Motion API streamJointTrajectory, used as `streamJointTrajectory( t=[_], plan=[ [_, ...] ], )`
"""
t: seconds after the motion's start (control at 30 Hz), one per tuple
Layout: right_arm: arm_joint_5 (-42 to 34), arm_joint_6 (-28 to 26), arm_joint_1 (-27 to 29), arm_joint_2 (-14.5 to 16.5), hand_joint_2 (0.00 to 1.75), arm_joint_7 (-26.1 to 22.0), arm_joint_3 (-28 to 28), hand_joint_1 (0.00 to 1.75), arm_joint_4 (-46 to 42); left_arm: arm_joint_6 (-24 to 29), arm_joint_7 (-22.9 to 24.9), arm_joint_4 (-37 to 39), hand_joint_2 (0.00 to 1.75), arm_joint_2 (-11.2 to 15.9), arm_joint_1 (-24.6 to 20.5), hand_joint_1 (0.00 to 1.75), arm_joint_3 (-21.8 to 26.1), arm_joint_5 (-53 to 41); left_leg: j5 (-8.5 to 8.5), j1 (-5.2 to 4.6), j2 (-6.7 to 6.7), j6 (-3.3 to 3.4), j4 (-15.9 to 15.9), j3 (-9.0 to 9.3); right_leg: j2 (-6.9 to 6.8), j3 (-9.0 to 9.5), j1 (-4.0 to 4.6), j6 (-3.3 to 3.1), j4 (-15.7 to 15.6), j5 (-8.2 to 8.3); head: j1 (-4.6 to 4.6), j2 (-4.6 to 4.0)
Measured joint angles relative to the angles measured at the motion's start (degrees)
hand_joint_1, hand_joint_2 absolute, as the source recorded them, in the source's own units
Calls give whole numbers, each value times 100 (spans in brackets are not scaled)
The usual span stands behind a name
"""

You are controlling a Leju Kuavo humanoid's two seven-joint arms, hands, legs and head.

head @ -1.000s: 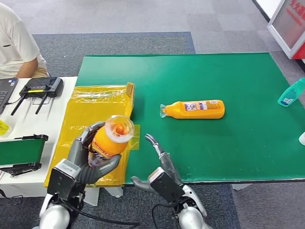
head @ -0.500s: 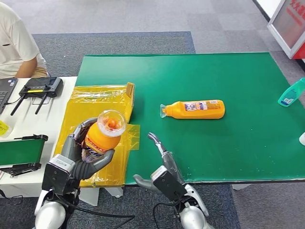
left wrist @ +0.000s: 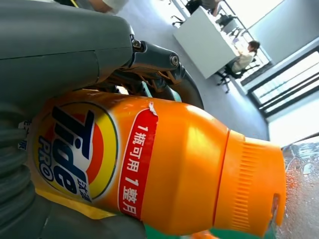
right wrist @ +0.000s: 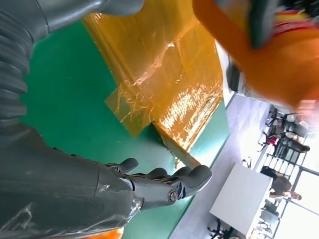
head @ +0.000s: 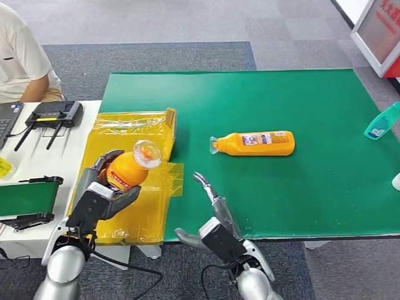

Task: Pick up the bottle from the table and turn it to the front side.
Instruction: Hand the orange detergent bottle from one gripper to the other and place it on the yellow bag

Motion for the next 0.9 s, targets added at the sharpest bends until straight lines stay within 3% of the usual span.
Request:
streamJointTrajectory(
  t=[0.27, 0.43, 0.9],
  plan=[
    [-195, 110, -165, 0, 175, -149, 35, 0, -236, 488, 820, 1913, 175, 267, -1123, 175, -110, -2863, 8, -1, 1, 2, 0, -1, 2, -1, -2, -2, 0, 15, 0, 0],
    [-206, 110, -168, 0, 175, -138, 54, 0, -344, 573, 811, 2636, 175, 308, -1418, 175, -112, -3015, 8, 0, 2, 1, 0, -2, 3, -5, -2, -3, 0, 15, 0, 0],
    [-204, 97, -170, 0, 175, -132, 32, 0, -356, 531, 921, 3149, 175, 285, -1609, 175, -203, -4029, 8, 0, 2, 1, 0, -6, 2, -9, -2, -3, 0, 16, 0, 0]
  ],
)
